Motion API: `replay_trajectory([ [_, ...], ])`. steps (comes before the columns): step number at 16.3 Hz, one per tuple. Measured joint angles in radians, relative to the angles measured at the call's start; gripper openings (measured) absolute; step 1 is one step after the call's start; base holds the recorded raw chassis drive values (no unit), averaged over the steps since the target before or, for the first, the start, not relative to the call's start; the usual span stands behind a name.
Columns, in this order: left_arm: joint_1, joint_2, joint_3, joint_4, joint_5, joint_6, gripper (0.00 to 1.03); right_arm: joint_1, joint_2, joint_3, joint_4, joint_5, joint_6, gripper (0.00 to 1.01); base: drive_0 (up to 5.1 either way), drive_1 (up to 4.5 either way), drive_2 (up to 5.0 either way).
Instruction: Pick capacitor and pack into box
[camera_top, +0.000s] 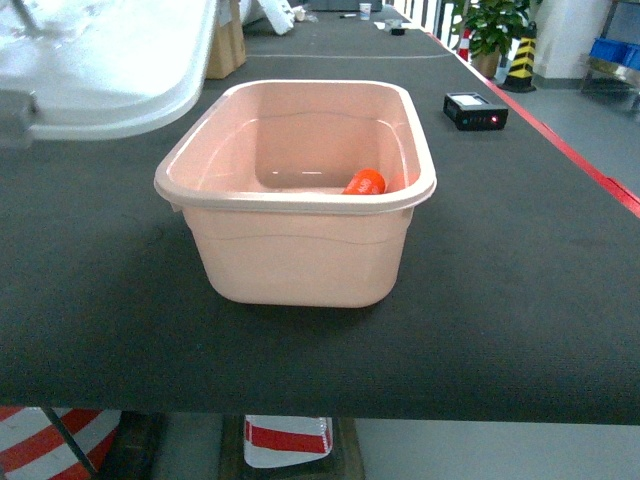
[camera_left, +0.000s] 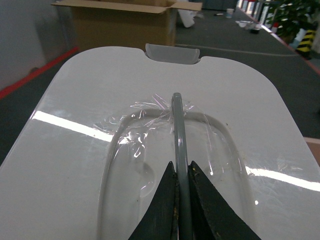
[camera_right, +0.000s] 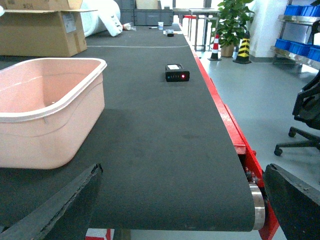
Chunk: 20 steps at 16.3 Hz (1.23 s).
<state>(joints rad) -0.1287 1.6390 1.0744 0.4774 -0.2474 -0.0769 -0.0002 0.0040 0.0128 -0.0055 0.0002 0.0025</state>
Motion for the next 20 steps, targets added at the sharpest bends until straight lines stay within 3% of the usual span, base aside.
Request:
replay_trajectory([
  [2, -0.141, -0.007, 0.063, -0.104, -0.059, -0.092, 0.02, 0.000, 0.000, 0.000, 0.000, 0.000, 0.000, 0.98, 0.0, 0.00, 0.0],
  [4, -0.277, 0.049, 0.118, -0.111, -0.120, -0.108, 0.02, 0.000, 0.000, 0.000, 0.000, 0.000, 0.000, 0.98, 0.0, 0.00, 0.0],
  [6, -0.354, 0.136, 0.195, -0.111, -0.142, -0.103, 0.02, 0.000, 0.000, 0.000, 0.000, 0.000, 0.000, 0.98, 0.0, 0.00, 0.0],
  [8, -0.368, 0.216, 0.241, -0.135, -0.151, -0.108, 0.02, 0.000, 0.000, 0.000, 0.000, 0.000, 0.000, 0.98, 0.0, 0.00, 0.0],
  [12, -0.343, 0.327, 0.297, -0.149, -0.172, -0.111, 0.02, 0.000, 0.000, 0.000, 0.000, 0.000, 0.000, 0.98, 0.0, 0.00, 0.0],
  [20, -0.327, 0.438, 0.405, -0.180, -0.138, -0.099, 0.02, 0.000, 0.000, 0.000, 0.000, 0.000, 0.000, 0.98, 0.0, 0.00, 0.0],
])
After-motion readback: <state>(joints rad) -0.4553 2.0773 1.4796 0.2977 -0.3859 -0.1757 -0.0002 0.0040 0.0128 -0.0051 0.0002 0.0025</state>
